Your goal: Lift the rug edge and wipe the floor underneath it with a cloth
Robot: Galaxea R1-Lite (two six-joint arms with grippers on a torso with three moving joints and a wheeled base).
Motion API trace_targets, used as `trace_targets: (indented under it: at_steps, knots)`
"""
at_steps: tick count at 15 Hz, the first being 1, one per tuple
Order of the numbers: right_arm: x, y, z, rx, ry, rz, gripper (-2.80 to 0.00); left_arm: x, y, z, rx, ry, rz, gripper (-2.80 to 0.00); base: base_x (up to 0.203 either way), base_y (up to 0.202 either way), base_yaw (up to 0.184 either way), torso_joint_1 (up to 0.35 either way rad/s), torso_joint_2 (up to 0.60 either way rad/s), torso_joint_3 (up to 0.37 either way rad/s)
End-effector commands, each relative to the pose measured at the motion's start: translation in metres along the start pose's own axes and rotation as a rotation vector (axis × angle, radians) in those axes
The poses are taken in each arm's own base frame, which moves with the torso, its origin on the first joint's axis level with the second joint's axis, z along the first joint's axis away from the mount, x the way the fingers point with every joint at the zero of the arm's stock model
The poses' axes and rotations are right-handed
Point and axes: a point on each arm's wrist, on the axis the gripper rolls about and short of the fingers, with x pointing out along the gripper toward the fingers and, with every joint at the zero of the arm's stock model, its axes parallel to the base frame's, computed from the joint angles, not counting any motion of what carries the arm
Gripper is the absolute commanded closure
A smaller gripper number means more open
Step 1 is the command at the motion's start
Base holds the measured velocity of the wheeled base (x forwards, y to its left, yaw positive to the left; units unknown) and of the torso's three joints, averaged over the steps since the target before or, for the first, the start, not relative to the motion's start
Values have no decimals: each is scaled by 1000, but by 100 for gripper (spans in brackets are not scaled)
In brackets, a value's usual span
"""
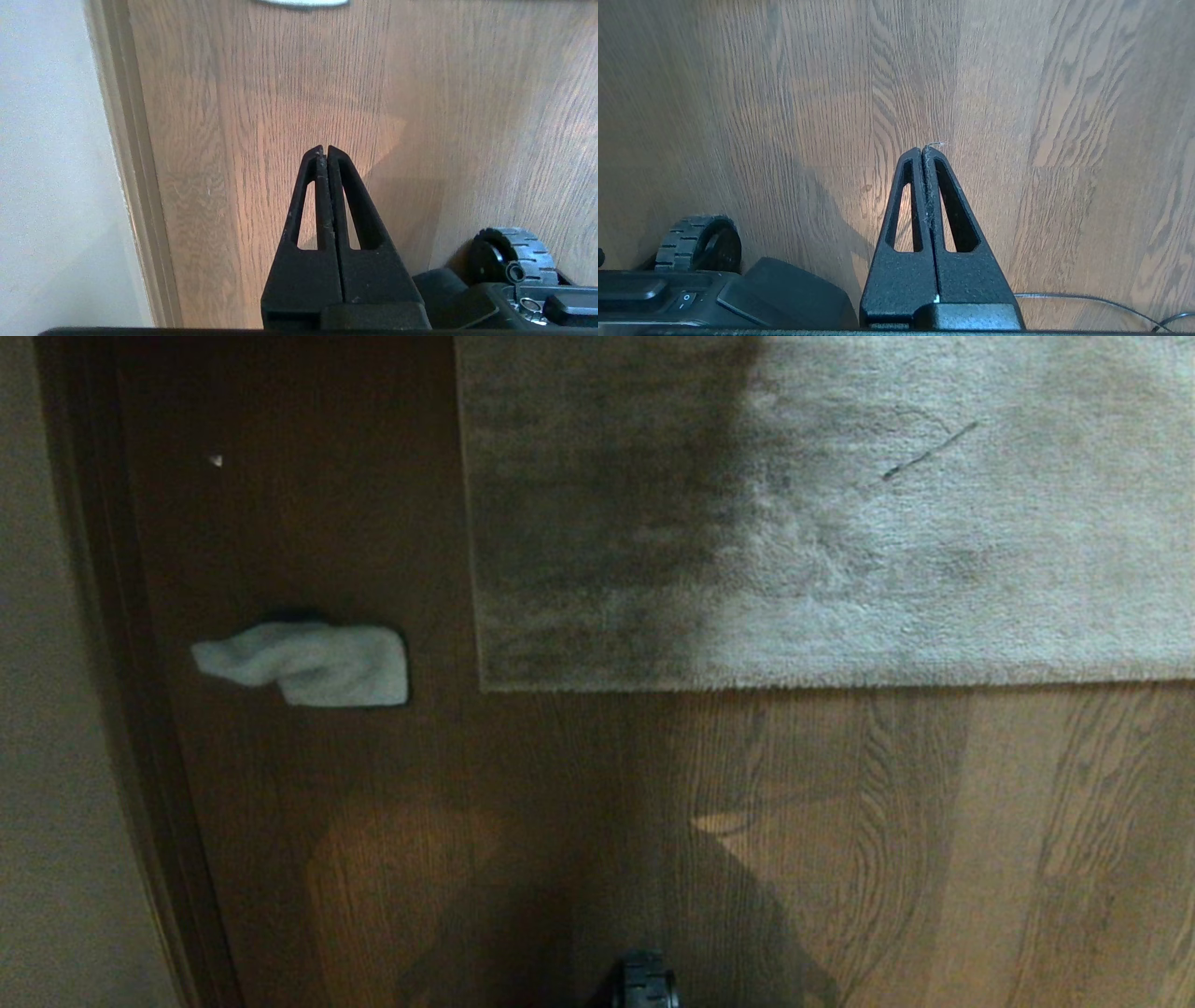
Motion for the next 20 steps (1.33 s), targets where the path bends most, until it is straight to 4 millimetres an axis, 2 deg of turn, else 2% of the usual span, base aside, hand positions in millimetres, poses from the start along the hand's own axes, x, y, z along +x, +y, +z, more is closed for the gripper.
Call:
trace_targets:
  at_steps: [1, 20]
  knots:
    - [0, 0, 0, -1, 1, 0, 0, 0, 0, 0, 0, -1, 2, 0, 0, 0, 0, 0, 2, 193]
    - [0, 0, 0, -1, 1, 0, 0, 0, 0, 0, -4, -1, 3, 0, 0, 0, 0, 2, 2, 201]
